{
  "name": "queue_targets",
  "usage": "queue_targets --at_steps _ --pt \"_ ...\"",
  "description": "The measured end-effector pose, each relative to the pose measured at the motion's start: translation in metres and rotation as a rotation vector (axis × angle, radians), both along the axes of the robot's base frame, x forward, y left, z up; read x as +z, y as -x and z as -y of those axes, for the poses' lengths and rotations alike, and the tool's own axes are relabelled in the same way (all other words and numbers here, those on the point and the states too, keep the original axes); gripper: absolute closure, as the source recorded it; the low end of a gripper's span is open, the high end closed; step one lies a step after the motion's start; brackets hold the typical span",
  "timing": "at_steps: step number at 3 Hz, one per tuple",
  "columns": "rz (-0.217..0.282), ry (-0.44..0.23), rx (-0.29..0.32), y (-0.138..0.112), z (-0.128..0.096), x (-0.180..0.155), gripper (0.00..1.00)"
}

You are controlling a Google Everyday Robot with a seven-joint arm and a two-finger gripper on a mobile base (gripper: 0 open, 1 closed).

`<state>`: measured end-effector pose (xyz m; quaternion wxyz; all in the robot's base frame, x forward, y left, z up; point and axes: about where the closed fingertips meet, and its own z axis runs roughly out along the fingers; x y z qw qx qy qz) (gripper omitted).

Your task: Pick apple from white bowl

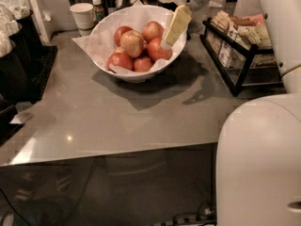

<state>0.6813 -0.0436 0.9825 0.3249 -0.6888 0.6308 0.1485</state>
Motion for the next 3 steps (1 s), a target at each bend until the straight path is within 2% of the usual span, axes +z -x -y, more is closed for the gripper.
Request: queue_targets --at_steps 1,2,3 --pt "0.0 0.0 0.001 0.0 0.0 0.0 0.0" --pt "0.01 -0.048 -0.017 -0.011 -0.011 -0.003 0.0" --pt "-0.024 -0.09 0.033 -0.023 -0.042 -0.023 0.0"
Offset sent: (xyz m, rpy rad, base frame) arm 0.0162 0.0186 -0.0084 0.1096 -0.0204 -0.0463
